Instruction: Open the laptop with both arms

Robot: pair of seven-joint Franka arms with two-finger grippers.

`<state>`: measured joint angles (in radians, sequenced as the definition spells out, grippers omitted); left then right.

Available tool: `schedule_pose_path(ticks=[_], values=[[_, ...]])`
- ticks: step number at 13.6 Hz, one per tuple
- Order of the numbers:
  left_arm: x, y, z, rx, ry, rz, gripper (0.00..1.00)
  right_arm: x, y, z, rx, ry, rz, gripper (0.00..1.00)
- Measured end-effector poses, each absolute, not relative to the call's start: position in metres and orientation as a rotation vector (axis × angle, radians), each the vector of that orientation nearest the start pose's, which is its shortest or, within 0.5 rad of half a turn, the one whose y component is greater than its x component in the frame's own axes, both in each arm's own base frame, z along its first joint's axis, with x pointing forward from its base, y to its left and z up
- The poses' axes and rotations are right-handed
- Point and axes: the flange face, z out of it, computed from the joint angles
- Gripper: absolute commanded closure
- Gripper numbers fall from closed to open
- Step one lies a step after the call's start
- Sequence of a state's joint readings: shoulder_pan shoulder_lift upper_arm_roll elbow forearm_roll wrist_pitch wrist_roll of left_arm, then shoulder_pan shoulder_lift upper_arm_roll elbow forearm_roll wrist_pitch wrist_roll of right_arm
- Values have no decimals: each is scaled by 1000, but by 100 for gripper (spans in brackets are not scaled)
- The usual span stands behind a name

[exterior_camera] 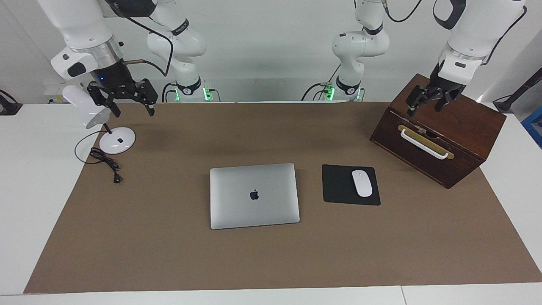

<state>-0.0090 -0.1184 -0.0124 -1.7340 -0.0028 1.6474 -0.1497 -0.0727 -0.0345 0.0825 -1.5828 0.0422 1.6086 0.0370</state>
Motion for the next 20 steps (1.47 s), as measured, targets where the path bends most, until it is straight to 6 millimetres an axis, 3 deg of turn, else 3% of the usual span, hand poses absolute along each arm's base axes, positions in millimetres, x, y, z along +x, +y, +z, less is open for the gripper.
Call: schedule_pose_path(ticks=[10,15,17,18,19,20], values=[[522,-7,616,-3138,-215,-30,0,548,11,641,-3099,43,-92,0],[522,5,616,-3136,-251,-29,0,548,11,641,-3099,43,-92,0],[522,5,616,-3136,-254,-31,61,548,11,641,-3099,43,-92,0],[522,5,616,-3136,-254,-31,85,548,11,641,-3099,43,-92,0],[522,5,616,-3135,-253,-27,100,548,11,641,-3099,43,-92,0],[521,5,615,-3135,-253,-19,100,548,11,641,-3099,43,-92,0]])
